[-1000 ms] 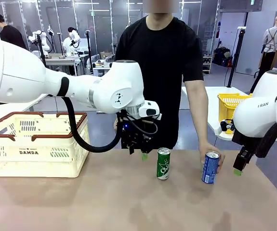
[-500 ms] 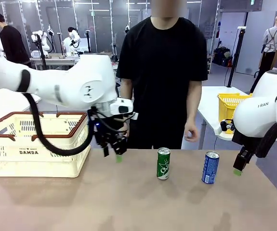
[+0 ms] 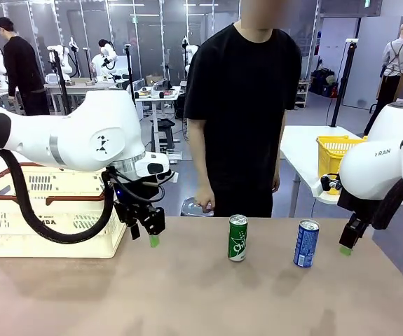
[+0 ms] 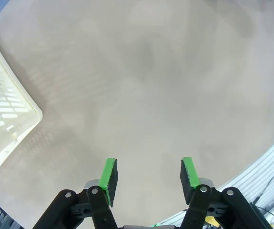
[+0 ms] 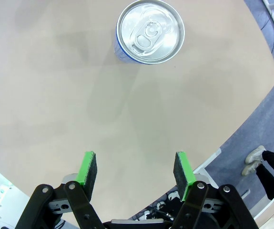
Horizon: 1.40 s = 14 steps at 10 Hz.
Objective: Place the drinks into the Shopping basket.
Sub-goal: Pick up one drink and place it into the Shopping basket.
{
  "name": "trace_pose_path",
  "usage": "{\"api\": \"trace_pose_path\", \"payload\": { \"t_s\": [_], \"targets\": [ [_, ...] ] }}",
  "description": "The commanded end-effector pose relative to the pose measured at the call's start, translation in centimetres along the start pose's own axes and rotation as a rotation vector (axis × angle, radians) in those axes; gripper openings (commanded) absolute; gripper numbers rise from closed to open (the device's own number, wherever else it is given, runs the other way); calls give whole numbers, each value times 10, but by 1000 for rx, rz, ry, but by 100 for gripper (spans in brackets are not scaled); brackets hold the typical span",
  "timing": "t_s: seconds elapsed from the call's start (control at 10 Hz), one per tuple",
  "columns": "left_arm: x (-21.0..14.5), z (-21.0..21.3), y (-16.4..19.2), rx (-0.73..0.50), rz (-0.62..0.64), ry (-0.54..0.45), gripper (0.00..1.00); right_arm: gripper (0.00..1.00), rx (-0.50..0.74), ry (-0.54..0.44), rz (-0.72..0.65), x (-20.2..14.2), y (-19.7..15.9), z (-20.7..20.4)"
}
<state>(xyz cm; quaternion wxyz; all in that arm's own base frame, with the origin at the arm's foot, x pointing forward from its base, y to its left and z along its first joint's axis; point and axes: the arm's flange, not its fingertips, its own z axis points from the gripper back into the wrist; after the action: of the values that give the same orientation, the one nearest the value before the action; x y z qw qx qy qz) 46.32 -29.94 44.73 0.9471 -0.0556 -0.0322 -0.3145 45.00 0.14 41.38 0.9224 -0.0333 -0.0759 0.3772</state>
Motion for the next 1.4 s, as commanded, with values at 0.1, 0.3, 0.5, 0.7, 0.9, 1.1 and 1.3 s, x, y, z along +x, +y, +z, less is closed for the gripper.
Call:
{"api": "trace_pose_path", "payload": {
  "t_s": [0.1, 0.3, 0.5, 0.7, 0.9, 1.1, 1.3],
  "targets": [
    [0, -4, -1, -5, 3, 14, 68, 81, 0, 2, -1, -1, 0, 0],
    [0, 0, 0, -1, 1, 2, 68, 81, 0, 2, -1, -1, 0, 0],
    [33, -3, -29, -85, -2, -77, 68, 81, 0, 2, -1, -1, 0, 0],
    [58, -1, -65, -92, -29, -85, 68, 81, 0, 2, -1, -1, 0, 0],
    [87, -3, -101, -67, -41, -85, 68, 81, 0, 2, -1, -1, 0, 0],
    [119, -4, -127, -17, -27, -97, 68, 81, 0, 2, -1, -1, 0, 0],
    [149, 0, -148, -11, -35, -100, 68, 81, 0, 2, -1, -1, 0, 0]
  ]
}}
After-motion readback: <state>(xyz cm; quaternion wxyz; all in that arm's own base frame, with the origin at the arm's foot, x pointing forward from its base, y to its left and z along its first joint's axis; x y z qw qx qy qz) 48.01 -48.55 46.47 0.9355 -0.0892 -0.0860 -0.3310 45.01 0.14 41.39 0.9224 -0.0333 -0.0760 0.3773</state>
